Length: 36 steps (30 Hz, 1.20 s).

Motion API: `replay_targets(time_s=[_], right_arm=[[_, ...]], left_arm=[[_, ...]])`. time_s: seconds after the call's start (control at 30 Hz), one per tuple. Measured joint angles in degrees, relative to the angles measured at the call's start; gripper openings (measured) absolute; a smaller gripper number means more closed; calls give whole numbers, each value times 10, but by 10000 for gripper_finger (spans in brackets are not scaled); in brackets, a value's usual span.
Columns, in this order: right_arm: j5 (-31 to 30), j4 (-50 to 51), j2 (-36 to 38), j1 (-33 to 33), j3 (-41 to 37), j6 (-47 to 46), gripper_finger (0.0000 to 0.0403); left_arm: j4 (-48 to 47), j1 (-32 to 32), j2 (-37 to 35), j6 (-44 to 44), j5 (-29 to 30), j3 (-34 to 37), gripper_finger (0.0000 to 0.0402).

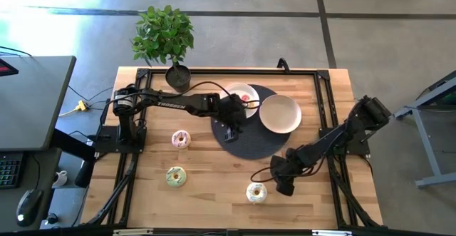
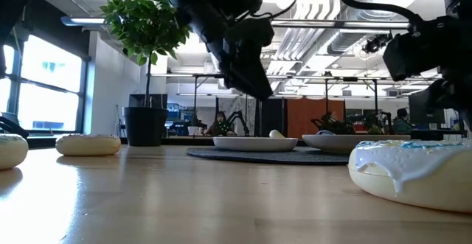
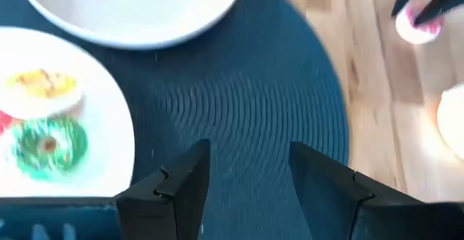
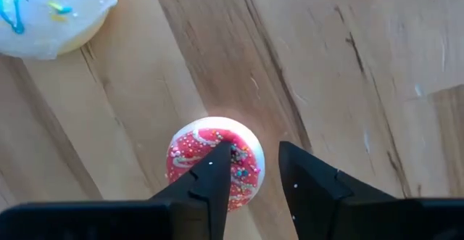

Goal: Pick & Place donuts
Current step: Put the small pink donut on the white plate

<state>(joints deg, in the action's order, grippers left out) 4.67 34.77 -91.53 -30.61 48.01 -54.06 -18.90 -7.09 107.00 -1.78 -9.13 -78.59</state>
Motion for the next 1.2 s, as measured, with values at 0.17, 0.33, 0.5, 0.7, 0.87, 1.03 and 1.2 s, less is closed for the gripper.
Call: replay_targets(time_s=[0.17,0.33,0.5,0.7,0.87,1.03,1.2], right_arm=[[-1,-3,-3,0,0,0,88],[-9,-7,-13,0,0,-33,26],[-9,-28,-17,-2,0,-41,15],[-50,-40,5,12,4,-37,5],[-110,-40,27,38,31,30,4],[-200,-42,30,82,57,140,5],[-328,-84,30,151,58,230,3]], left_arm=[[64,0,0,0,0,0,188],[123,0,0,0,0,0,188],[197,0,0,0,0,0,188],[236,0,0,0,0,0,188],[235,0,0,0,0,0,188],[238,0,0,0,0,0,188],[235,0,0,0,0,0,188]])
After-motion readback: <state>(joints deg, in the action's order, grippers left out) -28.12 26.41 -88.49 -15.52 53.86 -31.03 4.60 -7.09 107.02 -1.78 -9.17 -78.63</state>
